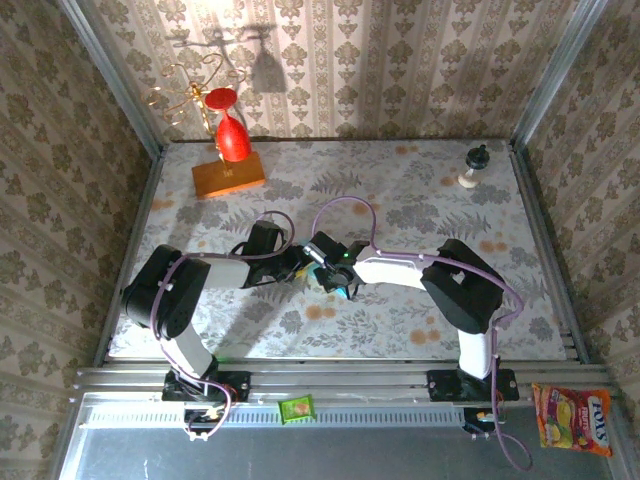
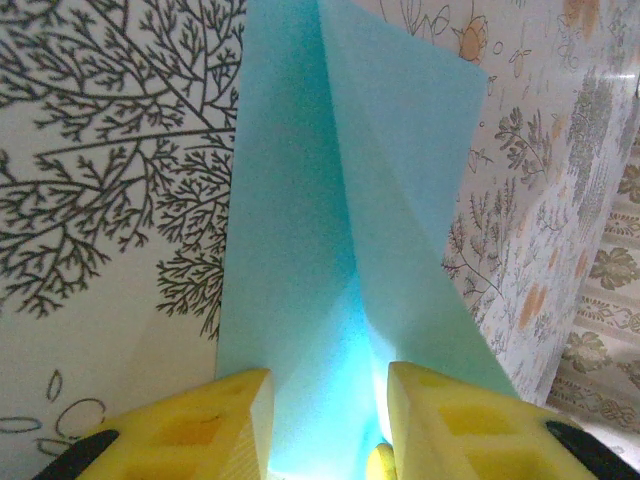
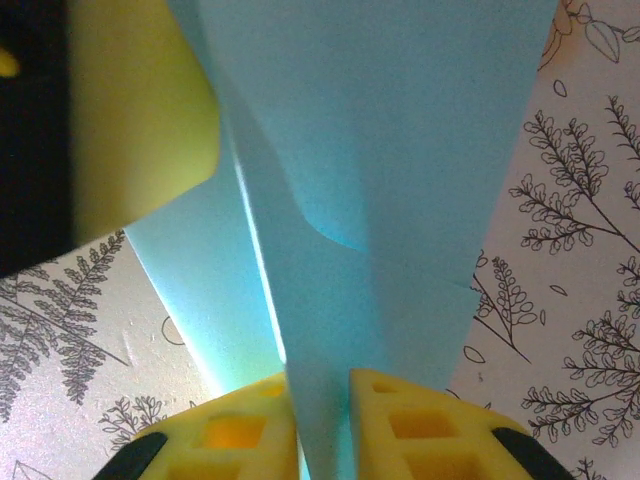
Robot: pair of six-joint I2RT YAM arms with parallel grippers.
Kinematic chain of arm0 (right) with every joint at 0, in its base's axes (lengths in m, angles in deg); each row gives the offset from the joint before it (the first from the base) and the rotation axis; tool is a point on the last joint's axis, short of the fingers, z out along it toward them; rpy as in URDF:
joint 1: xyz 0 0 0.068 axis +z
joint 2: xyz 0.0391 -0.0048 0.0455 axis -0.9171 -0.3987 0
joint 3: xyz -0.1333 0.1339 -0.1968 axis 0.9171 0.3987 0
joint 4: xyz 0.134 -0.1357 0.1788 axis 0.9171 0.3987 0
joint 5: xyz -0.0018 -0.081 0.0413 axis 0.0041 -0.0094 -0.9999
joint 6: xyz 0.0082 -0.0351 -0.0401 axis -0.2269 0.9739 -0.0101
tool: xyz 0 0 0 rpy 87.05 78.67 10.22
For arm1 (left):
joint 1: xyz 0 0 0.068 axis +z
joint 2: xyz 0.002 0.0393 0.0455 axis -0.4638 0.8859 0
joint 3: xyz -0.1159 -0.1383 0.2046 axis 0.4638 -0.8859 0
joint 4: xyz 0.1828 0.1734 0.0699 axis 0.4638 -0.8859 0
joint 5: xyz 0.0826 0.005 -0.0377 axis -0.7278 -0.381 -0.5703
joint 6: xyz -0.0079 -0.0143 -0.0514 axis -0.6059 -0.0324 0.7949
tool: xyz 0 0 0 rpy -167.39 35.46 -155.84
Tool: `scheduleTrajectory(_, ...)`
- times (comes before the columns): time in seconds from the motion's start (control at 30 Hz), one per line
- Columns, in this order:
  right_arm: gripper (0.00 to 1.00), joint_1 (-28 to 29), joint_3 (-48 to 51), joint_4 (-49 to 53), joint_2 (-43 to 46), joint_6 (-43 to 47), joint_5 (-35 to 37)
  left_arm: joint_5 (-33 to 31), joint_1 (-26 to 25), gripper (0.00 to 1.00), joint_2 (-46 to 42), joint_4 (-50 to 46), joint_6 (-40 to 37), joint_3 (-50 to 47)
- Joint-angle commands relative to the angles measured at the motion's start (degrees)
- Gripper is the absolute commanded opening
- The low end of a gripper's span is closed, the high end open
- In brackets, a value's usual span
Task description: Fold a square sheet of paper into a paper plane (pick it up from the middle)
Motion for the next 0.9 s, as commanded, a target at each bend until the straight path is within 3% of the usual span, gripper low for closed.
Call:
scheduleTrajectory(0.0,0.18,0.3,0.8,-0.7,-0.3,-0.3,-0.1,-0.1,-0.4,0.35,-1.3,-0.8,-1.1,-0.7)
scheduleTrajectory(0.53,0.16,-2.5,10.1,-12.7,4.2,-1.6,-12.0,-3.9,2.4,0.35,-11.8,-6.5,-3.0,-3.2)
scheduleTrajectory(0.87,0.15,-8.2,18.5,-24.5,5.6,-4.3,-27.3,-1.9,1.4,0.32,-10.8,-2.8,-2.5,-2.8)
